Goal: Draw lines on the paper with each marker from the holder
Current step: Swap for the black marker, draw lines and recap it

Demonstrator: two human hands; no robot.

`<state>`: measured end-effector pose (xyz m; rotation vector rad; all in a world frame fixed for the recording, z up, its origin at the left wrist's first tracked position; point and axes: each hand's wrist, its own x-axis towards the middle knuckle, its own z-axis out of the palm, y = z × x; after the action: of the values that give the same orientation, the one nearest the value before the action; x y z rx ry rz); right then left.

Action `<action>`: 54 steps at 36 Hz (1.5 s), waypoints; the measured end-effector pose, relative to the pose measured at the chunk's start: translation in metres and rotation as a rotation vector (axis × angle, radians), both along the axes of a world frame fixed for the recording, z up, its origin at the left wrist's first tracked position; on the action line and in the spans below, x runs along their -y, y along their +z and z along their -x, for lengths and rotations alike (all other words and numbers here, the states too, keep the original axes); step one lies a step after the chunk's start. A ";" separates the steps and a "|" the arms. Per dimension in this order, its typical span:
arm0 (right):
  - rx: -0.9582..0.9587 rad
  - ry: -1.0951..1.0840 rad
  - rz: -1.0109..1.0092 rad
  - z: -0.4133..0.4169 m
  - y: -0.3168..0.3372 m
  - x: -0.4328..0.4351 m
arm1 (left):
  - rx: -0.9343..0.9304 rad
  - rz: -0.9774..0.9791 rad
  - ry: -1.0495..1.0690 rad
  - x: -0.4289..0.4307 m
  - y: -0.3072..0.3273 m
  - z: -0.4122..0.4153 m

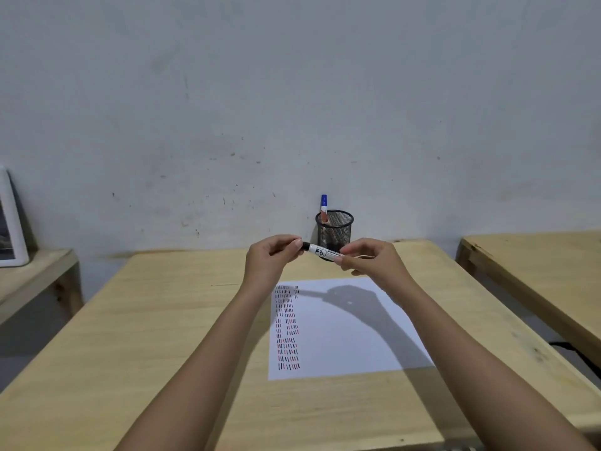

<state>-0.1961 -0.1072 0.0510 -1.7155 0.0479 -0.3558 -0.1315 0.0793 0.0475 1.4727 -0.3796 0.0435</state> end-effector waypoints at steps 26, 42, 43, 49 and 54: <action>0.119 0.063 -0.656 -0.050 -0.038 -0.055 | -0.234 -0.047 0.169 -0.013 -0.029 -0.026; 0.064 -0.091 -0.350 -0.063 -0.061 -0.053 | 0.098 -1.005 0.188 -0.046 -0.053 -0.050; 0.057 -0.101 -0.363 -0.062 -0.062 -0.054 | 0.121 -1.030 0.179 -0.045 -0.054 -0.050; -0.011 -0.053 -0.590 -0.058 -0.059 -0.061 | 0.193 -1.074 0.136 -0.041 -0.065 -0.049; -0.025 -0.140 -0.411 -0.058 -0.060 -0.062 | 0.350 -0.919 0.318 -0.042 -0.064 -0.034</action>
<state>-0.1383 -0.0452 -0.0088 -1.3120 0.2437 -0.3975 -0.0979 0.1212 -0.0168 2.4396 -0.4710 0.4323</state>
